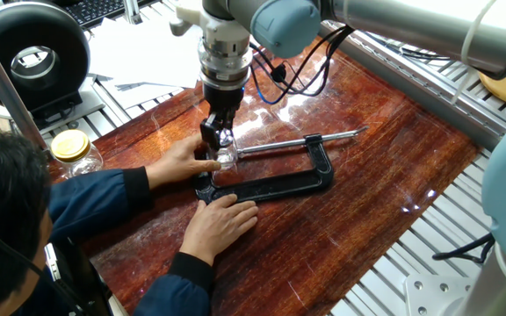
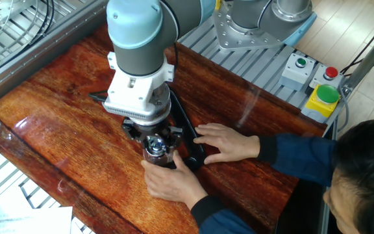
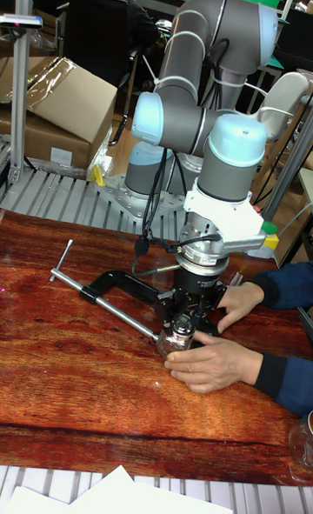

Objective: Screw the lid onto the jar

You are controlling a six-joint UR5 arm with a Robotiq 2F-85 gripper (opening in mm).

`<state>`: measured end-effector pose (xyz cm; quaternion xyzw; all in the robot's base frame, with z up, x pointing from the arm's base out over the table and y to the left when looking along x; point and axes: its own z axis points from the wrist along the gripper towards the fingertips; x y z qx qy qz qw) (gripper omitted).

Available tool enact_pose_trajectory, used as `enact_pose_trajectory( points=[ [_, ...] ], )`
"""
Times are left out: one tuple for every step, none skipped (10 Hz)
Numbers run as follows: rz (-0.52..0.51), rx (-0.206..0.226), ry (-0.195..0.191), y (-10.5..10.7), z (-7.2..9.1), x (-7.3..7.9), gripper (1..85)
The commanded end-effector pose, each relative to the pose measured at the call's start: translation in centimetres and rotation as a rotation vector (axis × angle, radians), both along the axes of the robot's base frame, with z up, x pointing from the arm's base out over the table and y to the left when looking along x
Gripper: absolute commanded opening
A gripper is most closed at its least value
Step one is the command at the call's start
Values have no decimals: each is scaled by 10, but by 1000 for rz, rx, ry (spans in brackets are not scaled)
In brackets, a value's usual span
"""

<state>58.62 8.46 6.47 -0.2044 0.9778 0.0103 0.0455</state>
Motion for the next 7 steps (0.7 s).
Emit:
enact_pose_trajectory(
  points=[
    [-30,22,-25,11,-2,6,663],
    [-23,31,-31,14,-2,8,727],
    [-17,41,-36,16,-3,10,773],
    [-14,48,-36,18,-3,11,800],
    [-16,58,-35,21,-2,10,817],
    [-21,68,-28,23,-1,8,827],
    [-25,71,-15,26,1,6,833]
  ],
)
